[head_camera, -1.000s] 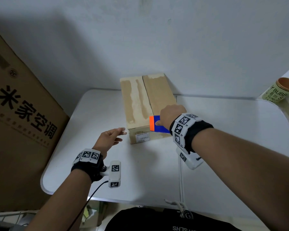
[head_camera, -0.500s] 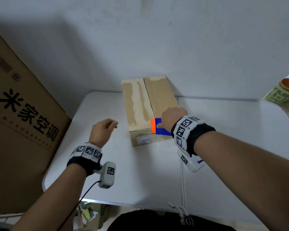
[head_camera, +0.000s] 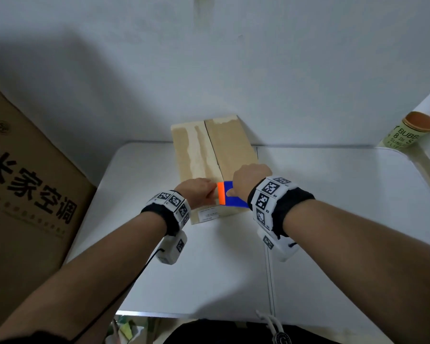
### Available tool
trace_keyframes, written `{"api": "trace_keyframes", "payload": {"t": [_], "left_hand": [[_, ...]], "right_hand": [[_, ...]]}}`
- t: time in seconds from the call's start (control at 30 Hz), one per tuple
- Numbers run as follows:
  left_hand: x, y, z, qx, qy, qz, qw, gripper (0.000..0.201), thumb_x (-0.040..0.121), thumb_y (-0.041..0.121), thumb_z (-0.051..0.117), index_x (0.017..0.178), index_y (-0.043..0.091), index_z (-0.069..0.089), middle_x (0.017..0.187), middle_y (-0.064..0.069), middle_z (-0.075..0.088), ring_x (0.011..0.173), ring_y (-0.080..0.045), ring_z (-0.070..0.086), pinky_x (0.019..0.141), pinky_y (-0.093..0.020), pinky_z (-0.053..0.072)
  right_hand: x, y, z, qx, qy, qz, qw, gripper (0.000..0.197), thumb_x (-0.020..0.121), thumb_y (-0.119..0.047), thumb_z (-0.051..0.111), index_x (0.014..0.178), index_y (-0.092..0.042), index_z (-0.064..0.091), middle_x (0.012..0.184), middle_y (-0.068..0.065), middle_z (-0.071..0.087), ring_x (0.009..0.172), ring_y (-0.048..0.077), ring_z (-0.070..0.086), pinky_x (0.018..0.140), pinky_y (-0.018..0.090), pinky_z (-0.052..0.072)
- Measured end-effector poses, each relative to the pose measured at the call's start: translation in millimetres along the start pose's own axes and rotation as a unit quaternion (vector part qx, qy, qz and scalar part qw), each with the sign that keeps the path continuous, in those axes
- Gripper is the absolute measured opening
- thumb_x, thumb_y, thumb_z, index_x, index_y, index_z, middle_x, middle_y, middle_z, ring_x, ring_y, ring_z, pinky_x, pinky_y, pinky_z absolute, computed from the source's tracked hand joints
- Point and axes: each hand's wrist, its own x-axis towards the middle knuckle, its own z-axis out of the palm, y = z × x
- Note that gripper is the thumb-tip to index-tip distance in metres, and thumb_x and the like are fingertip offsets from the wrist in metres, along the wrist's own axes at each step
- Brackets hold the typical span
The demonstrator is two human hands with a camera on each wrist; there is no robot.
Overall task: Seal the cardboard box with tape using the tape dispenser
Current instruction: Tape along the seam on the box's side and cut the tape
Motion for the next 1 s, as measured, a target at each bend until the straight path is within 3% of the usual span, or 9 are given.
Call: {"api": "trace_keyframes", "payload": {"t": [0.1,0.23,0.37,0.5,0.57,0.67,0.8,0.87,1.0], "left_hand": [[6,5,4,-0.018,0.017,0.001,1.000,0.024,0.090,0.031,0.052,0.101,0.010,0.056,0.099,-0.008,0.061,0.090,-0.027,0.060,0.082,-0.041,0.051],[4,1,11,-0.026,0.037,0.012,0.999,0.017,0.090,0.027,0.055,0.100,0.013,0.052,0.101,-0.007,0.060,0.090,-0.026,0.060,0.079,-0.038,0.050],[-12,-7,13,0.008,0.033,0.010,0.999,0.018,0.092,0.028,0.053,0.098,0.011,0.050,0.099,-0.007,0.056,0.089,-0.026,0.058,0.076,-0.038,0.049],[-45,-38,16,-0.023,0.038,-0.028,0.999,0.026,0.091,0.037,0.055,0.079,0.022,0.039,0.083,0.001,0.052,0.076,-0.022,0.051,0.064,-0.032,0.039],[-62,-53,20,-0.088,0.038,-0.088,0.991,0.032,0.089,0.041,0.059,0.072,0.025,0.038,0.072,0.003,0.051,0.069,-0.021,0.048,0.060,-0.030,0.036],[-82,-70,32,-0.294,0.147,-0.212,0.920,0.038,0.088,0.051,0.056,0.081,0.014,0.054,0.075,0.001,0.061,0.070,-0.019,0.057,0.061,-0.028,0.041],[-88,-55,54,-0.623,0.155,-0.245,0.727,0.049,0.093,0.053,0.045,0.113,0.012,0.062,0.113,0.001,0.068,0.105,-0.016,0.061,0.091,-0.032,0.046],[-86,-43,59,-0.676,0.140,-0.229,0.687,0.042,0.093,0.051,0.048,0.112,0.018,0.065,0.112,0.005,0.068,0.106,-0.011,0.059,0.095,-0.030,0.043],[-83,-36,62,-0.693,0.151,-0.229,0.667,0.007,0.089,0.025,0.064,0.087,0.021,0.069,0.099,0.006,0.068,0.099,-0.014,0.057,0.089,-0.027,0.040]], "right_hand": [[4,0,6,0.028,0.031,0.007,0.999,0.034,0.088,-0.044,0.054,0.069,-0.016,0.056,0.062,-0.003,0.050,0.052,0.016,0.047,0.046,0.022,0.029],[4,-1,12,0.092,0.056,0.002,0.994,0.035,0.082,-0.045,0.056,0.098,-0.015,0.067,0.096,0.007,0.064,0.094,0.030,0.064,0.069,0.035,0.043],[3,-5,6,0.024,0.022,0.002,0.999,0.034,0.085,-0.040,0.057,0.061,-0.017,0.053,0.058,-0.004,0.050,0.051,0.016,0.051,0.046,0.021,0.033],[5,-5,7,0.027,-0.001,0.015,1.000,0.042,0.085,-0.047,0.058,0.058,-0.018,0.047,0.057,0.000,0.047,0.052,0.016,0.049,0.051,0.024,0.043],[2,-3,6,0.013,0.012,0.005,1.000,0.043,0.088,-0.047,0.055,0.058,-0.017,0.048,0.057,-0.002,0.047,0.049,0.014,0.046,0.046,0.022,0.034],[-3,2,2,-0.012,0.032,-0.009,0.999,0.049,0.091,-0.048,0.051,0.054,-0.017,0.044,0.055,-0.003,0.046,0.046,0.012,0.042,0.043,0.021,0.026],[0,-2,4,-0.025,0.021,-0.015,0.999,0.048,0.090,-0.048,0.053,0.056,-0.016,0.045,0.057,-0.001,0.047,0.050,0.014,0.046,0.052,0.022,0.037],[-1,-3,4,-0.030,0.018,-0.017,0.999,0.047,0.093,-0.044,0.051,0.056,-0.016,0.042,0.058,-0.001,0.044,0.053,0.016,0.047,0.059,0.025,0.039],[-4,-1,4,-0.021,0.031,-0.026,0.999,0.049,0.093,-0.048,0.050,0.057,-0.015,0.043,0.057,-0.002,0.042,0.050,0.014,0.041,0.048,0.022,0.033]]}}
